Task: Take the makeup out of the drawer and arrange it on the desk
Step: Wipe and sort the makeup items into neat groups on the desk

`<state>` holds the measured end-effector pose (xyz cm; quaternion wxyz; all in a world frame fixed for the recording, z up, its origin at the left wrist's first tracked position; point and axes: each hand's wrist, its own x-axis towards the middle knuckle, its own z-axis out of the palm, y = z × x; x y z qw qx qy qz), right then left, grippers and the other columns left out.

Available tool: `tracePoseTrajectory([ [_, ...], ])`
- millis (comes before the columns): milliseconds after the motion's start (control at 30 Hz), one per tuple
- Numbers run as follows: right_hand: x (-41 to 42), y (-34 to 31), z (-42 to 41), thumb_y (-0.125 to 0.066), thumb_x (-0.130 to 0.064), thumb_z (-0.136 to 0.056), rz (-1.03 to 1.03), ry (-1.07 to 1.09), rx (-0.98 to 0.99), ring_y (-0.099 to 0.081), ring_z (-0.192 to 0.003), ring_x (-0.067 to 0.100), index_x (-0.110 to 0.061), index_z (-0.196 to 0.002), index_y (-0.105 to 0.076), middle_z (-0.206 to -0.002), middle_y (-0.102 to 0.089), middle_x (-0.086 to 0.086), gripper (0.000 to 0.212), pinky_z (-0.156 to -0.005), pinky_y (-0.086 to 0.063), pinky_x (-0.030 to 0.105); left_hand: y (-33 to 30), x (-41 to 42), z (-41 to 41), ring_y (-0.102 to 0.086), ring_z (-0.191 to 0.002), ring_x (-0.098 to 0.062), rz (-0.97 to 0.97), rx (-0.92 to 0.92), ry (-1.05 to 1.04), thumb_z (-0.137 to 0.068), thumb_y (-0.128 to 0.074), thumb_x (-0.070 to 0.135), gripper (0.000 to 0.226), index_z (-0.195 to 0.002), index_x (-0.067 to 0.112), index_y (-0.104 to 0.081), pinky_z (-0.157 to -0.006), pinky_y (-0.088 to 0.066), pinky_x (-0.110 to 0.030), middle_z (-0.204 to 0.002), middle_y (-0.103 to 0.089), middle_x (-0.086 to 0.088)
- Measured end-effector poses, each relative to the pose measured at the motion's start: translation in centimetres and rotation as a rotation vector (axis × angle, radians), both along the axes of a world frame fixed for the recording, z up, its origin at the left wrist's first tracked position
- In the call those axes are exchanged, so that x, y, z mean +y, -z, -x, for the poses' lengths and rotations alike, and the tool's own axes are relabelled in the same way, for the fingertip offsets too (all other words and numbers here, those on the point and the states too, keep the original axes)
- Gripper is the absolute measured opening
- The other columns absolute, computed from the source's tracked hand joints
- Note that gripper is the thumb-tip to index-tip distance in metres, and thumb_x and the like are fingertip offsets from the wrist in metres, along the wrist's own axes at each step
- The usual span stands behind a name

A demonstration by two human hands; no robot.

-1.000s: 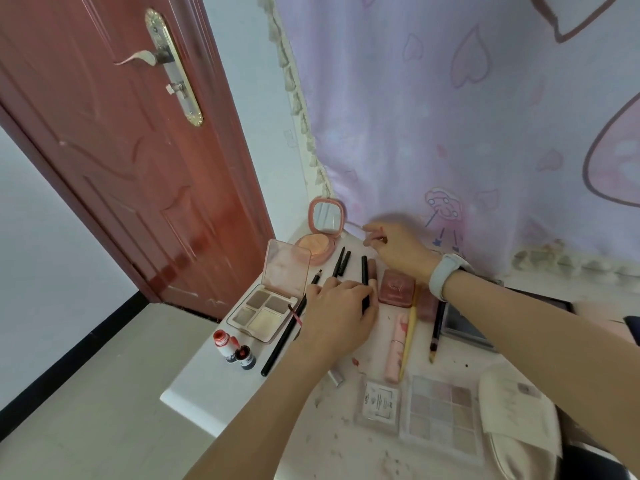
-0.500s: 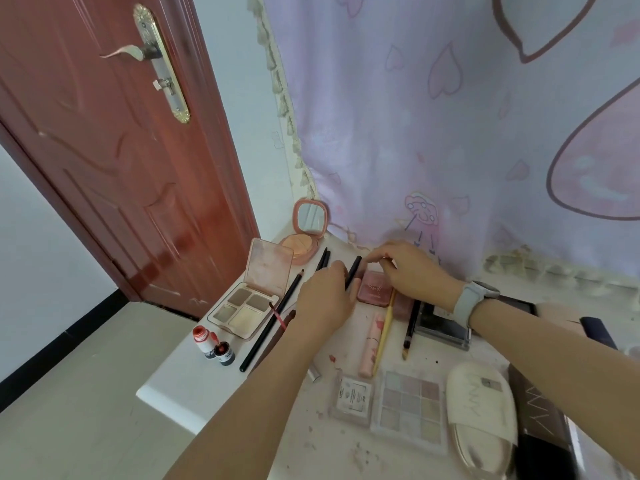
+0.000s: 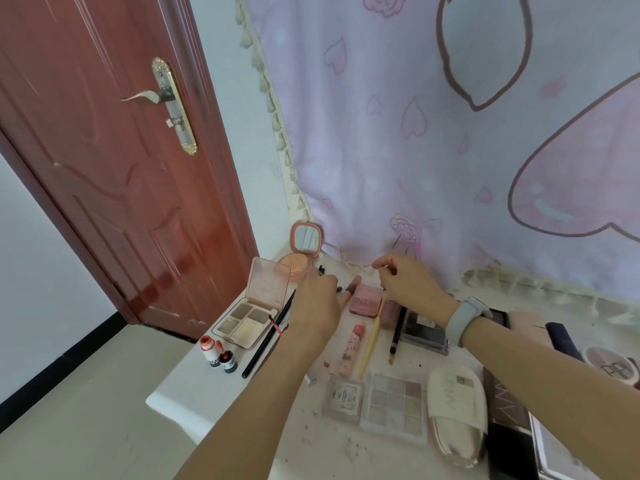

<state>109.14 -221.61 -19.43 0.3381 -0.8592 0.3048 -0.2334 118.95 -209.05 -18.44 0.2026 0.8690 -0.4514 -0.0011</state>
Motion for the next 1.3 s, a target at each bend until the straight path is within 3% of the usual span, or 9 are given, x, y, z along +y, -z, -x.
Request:
tracePoseTrajectory([
  [200, 1.1, -0.8, 1.3, -0.04, -0.022, -0.096, -0.121, -0.009, -0.009, -0.058, -0.067, 0.013, -0.021, -0.108, -0.058, -0.077, -0.061, -0.007, 0.022, -0.058, -0.045, 0.019, -1.8, 2.0, 1.6, -0.059, -0.094, -0.03, 0.475, 0.117, 0.013, -0.089, -0.049, 0.001, 0.026, -0.109, 0.0, -0.065, -0.084, -0.047, -0.03, -0.11, -0.057, -0.019],
  [400, 2.7, -1.8, 2.4, -0.048, -0.027, -0.094, -0.682, -0.013, -0.333, -0.048, -0.044, 0.009, -0.015, -0.096, -0.058, -0.054, -0.061, -0.004, 0.016, -0.053, -0.037, 0.024, -1.6, 5.0, 2.9, -0.068, -0.082, -0.007, 0.789, 0.799, 0.021, -0.085, -0.055, -0.009, 0.032, -0.092, 0.018, -0.069, -0.083, -0.054, -0.03, -0.093, -0.067, 0.004],
  [500, 3.9, -2.6, 4.0, -0.053, -0.015, -0.092, -0.677, -0.076, -0.402, -0.044, -0.039, 0.006, -0.008, -0.086, -0.06, -0.047, -0.055, -0.006, 0.012, -0.047, -0.036, 0.019, -1.3, 6.6, 3.6, -0.066, -0.082, -0.007, 0.709, 0.807, 0.059, -0.085, -0.055, -0.008, 0.029, -0.089, 0.016, -0.07, -0.083, -0.053, -0.023, -0.095, -0.068, 0.004],
  [600, 6.0, -3.2, 5.2, -0.059, -0.012, -0.089, -0.583, -0.084, -0.39, -0.051, -0.043, 0.005, -0.012, -0.078, -0.06, -0.054, -0.062, -0.003, 0.011, -0.042, -0.041, 0.017, -0.6, 7.6, 4.8, -0.053, -0.068, -0.006, 0.471, 0.207, 0.137, -0.09, -0.051, 0.004, 0.023, -0.102, 0.012, -0.069, -0.064, -0.037, -0.007, -0.088, -0.062, 0.002],
  [667, 7.4, -3.4, 5.6, -0.061, -0.012, -0.087, -0.565, -0.101, -0.396, -0.053, -0.045, 0.007, -0.013, -0.075, -0.059, -0.052, -0.061, -0.004, 0.013, -0.045, -0.044, 0.018, -0.4, 8.0, 5.8, -0.048, -0.065, -0.014, 0.437, 0.077, 0.211, -0.093, -0.048, 0.009, 0.023, -0.106, 0.01, -0.066, -0.056, -0.031, -0.011, -0.079, -0.059, -0.003],
  [867, 9.3, -3.8, 6.9, -0.061, -0.015, -0.087, -0.488, -0.148, -0.345, -0.038, -0.049, 0.013, -0.017, -0.069, -0.059, -0.059, -0.049, 0.004, 0.018, -0.057, -0.039, 0.026, 0.3, 8.8, 7.5, -0.051, -0.073, -0.017, 0.498, 0.21, 0.323, -0.095, -0.047, 0.016, 0.02, -0.106, 0.016, -0.064, -0.043, -0.028, -0.01, -0.094, -0.059, -0.03],
  [1067, 9.0, -4.3, 6.9, -0.056, -0.013, -0.09, -0.325, -0.171, -0.249, -0.044, -0.041, -0.005, -0.016, -0.074, -0.058, -0.044, -0.052, -0.02, 0.016, -0.046, -0.034, 0.006, 0.5, 8.8, 6.6, -0.049, -0.059, -0.007, 0.468, 0.254, 0.34, -0.095, -0.048, 0.024, 0.028, -0.121, 0.029, -0.059, -0.043, -0.028, -0.01, -0.108, -0.056, -0.027],
  [1200, 7.1, -4.7, 6.3, -0.056, -0.015, -0.089, -0.265, -0.025, -0.299, -0.046, -0.049, -0.001, -0.021, -0.074, -0.058, -0.052, -0.055, -0.013, 0.017, -0.053, -0.036, 0.011, 0.3, 8.6, 5.1, -0.039, -0.042, 0.0, 0.283, 0.437, 0.291, -0.093, -0.042, 0.014, 0.029, -0.117, 0.018, -0.056, -0.042, -0.029, -0.01, -0.061, -0.05, 0.002],
  [1300, 4.9, -4.7, 6.1, -0.055, -0.013, -0.089, -0.324, 0.13, -0.389, -0.046, -0.052, 0.011, -0.021, -0.073, -0.057, -0.062, -0.054, -0.001, 0.018, -0.056, -0.039, 0.022, 0.3, 7.8, 3.1, -0.041, -0.05, -0.003, 0.124, 0.568, 0.145, -0.091, -0.032, 0.001, 0.024, -0.102, 0.008, -0.053, -0.046, -0.033, -0.016, -0.072, -0.044, -0.003],
])
